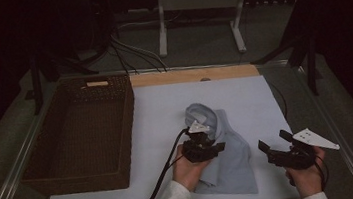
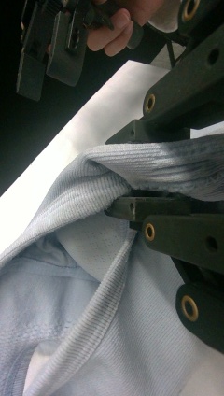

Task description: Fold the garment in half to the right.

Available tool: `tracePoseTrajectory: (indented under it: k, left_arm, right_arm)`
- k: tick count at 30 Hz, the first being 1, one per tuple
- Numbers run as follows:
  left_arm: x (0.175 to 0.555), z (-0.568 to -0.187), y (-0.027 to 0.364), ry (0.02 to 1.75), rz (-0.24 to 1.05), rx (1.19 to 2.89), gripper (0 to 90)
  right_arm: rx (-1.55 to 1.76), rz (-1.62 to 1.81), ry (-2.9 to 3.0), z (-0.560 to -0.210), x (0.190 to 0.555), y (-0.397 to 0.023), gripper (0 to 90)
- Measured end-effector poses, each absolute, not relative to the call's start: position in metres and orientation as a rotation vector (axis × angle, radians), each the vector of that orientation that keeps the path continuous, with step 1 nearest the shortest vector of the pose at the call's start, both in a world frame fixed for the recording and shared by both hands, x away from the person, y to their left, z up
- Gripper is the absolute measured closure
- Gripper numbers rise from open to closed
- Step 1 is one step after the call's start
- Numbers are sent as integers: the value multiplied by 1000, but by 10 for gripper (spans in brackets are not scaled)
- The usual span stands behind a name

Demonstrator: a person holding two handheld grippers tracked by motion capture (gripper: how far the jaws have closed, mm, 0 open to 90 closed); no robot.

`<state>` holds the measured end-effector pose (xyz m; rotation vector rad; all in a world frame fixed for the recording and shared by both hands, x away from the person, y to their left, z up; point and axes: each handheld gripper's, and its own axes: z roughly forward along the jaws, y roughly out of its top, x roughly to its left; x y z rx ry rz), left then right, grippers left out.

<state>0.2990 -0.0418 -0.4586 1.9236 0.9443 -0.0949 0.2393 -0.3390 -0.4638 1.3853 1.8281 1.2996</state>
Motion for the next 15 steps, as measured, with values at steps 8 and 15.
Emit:
tracePoseTrajectory:
  k: [8, 15]
  left_arm:
    - [298, -463, -51, 923, -101, 1941, 735]
    - [299, -467, -57, 923, -116, 1948, 736]
  right_arm:
    - [1386, 1301, 1828, -464, 239, -339, 60]
    - [1386, 1303, 1830, -464, 240, -339, 60]
